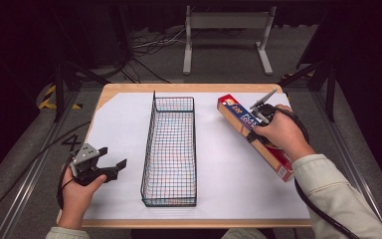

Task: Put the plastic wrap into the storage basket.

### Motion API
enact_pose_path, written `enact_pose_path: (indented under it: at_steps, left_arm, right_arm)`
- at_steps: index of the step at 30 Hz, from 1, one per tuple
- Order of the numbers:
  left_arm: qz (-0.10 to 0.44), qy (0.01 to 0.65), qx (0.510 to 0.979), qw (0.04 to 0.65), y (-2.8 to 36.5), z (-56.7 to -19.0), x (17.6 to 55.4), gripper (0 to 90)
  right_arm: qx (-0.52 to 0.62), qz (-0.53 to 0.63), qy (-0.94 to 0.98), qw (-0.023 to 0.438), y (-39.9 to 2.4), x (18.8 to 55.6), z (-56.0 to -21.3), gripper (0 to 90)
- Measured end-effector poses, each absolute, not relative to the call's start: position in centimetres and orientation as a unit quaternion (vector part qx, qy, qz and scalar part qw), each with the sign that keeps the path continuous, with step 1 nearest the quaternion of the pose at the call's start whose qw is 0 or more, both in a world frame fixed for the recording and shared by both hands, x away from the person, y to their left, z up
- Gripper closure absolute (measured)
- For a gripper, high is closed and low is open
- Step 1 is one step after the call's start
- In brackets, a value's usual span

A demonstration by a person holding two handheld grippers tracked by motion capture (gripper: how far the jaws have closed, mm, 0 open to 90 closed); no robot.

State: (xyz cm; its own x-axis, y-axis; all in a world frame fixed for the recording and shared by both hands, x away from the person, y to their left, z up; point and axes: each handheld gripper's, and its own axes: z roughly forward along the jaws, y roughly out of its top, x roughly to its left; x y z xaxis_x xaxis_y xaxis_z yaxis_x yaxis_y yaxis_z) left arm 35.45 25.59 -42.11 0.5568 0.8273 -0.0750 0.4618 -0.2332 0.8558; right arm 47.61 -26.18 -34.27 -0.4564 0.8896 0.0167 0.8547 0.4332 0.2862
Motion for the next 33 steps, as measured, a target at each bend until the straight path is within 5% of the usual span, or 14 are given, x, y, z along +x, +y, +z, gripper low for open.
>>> enact_pose_path:
  at_steps: [33]
  left_arm:
    - [0.228, 0.434, 0.751, 0.442, 25.2, -42.1, 36.3, 15.0]
  right_arm:
    - [0.600, 0.149, 0.779, 0.105, -18.9, 44.7, -30.1, 39.9]
